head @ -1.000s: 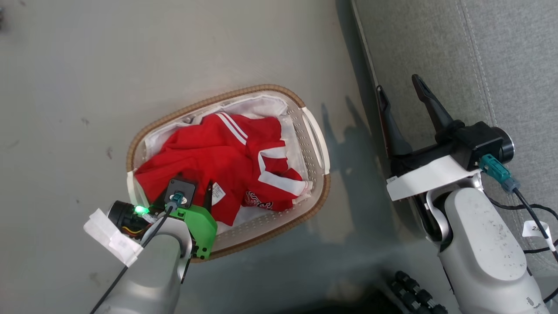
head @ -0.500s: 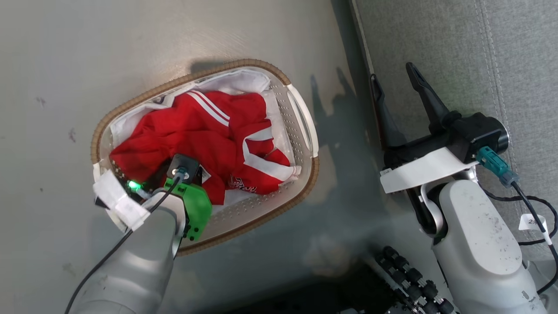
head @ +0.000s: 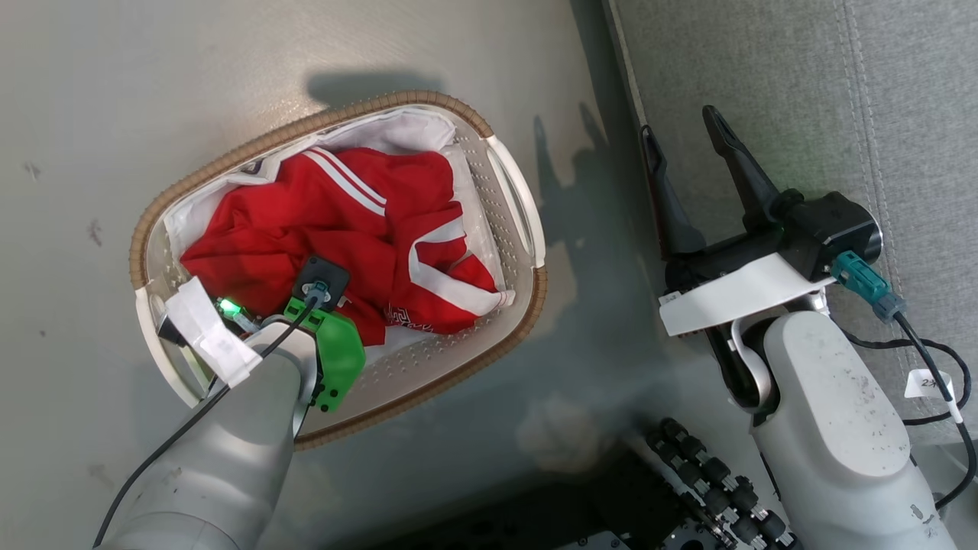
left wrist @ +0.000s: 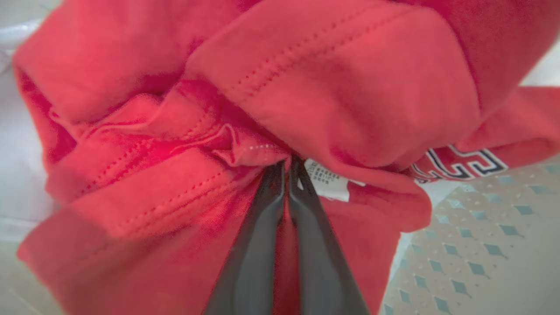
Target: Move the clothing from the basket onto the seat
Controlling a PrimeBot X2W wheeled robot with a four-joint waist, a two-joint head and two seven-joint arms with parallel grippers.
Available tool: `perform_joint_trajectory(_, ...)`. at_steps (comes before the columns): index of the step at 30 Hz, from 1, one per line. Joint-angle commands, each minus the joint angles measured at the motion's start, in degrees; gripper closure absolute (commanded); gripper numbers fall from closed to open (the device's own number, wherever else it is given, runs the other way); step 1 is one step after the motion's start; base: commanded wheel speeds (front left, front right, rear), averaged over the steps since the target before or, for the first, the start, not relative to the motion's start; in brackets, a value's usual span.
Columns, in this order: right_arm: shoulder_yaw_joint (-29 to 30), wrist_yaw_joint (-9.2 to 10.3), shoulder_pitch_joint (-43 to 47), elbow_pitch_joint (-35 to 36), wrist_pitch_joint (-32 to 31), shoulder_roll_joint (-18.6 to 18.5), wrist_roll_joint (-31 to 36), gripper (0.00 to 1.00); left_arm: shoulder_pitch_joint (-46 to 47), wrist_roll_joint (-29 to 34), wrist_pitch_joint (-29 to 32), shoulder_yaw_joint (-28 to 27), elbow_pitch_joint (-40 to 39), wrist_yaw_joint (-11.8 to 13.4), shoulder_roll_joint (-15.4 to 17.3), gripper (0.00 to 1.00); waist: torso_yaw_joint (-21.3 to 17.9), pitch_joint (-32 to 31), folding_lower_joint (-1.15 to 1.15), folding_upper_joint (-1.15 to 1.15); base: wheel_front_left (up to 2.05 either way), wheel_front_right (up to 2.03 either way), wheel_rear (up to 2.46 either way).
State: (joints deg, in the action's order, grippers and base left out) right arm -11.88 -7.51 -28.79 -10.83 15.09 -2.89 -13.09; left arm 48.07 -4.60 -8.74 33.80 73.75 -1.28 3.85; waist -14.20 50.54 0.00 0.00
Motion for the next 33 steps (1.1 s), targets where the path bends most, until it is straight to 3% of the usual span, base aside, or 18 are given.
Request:
perform_joint_trajectory(1, 0.12, 0.04, -0.05, -0.24, 0.10, -0.09, -0.29, 0.00, -0.53, -0.88, -0.73, -0.24, 0.08, -0.22, 0.18, 1.00, 0.27, -0.99, 0.00, 0.00, 0.00, 0.00, 0.00)
perform_joint_trajectory(14, 0.78, 0.04, 2.93, -1.89, 0.10, -0.13, 0.60, 0.00, -7.81, -6.10, -6.51, -1.90, -3.80, -2.59, -0.83, 1.00, 3.78, -12.22, 0.00, 0.00, 0.00, 0.00, 0.00)
perform_joint_trajectory(33, 3.78, 0.05, 11.34, -4.34, 0.10, -1.20, 1.06, 0.00, -23.32, -9.79, -6.42, -8.51, -35.42, -3.78, -0.94, 1.00, 12.88, -30.05, 0.00, 0.00, 0.00, 0.00, 0.00)
